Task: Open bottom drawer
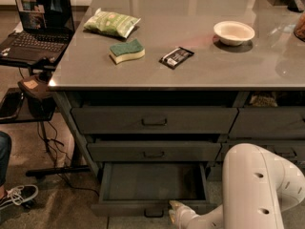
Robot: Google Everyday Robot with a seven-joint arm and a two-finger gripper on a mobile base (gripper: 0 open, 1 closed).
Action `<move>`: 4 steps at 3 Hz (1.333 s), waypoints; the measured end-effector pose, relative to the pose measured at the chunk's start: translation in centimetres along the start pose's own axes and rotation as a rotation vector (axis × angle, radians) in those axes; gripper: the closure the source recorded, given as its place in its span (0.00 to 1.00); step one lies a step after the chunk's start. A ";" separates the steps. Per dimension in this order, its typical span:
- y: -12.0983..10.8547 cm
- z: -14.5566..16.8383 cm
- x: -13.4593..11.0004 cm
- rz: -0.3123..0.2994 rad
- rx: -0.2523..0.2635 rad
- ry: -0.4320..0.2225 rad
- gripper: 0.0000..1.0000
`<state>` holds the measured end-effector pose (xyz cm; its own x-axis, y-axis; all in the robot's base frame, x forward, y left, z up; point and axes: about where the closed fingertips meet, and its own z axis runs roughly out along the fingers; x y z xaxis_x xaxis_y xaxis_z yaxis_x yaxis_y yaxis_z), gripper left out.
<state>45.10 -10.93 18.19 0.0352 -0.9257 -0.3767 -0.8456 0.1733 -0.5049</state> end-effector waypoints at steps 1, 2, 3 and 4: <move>0.0 0.0 0.0 0.000 0.000 0.000 1.00; -0.2 0.3 -0.6 -0.009 0.015 -0.013 1.00; 0.5 -0.7 -1.7 -0.037 0.039 -0.043 1.00; 0.3 -0.9 -1.9 -0.037 0.039 -0.043 1.00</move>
Offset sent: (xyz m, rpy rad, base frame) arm 0.0067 0.0103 0.0035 0.0119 -0.0417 0.0162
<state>44.26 -9.46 19.42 0.0896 -0.9164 -0.3901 -0.8219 0.1532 -0.5487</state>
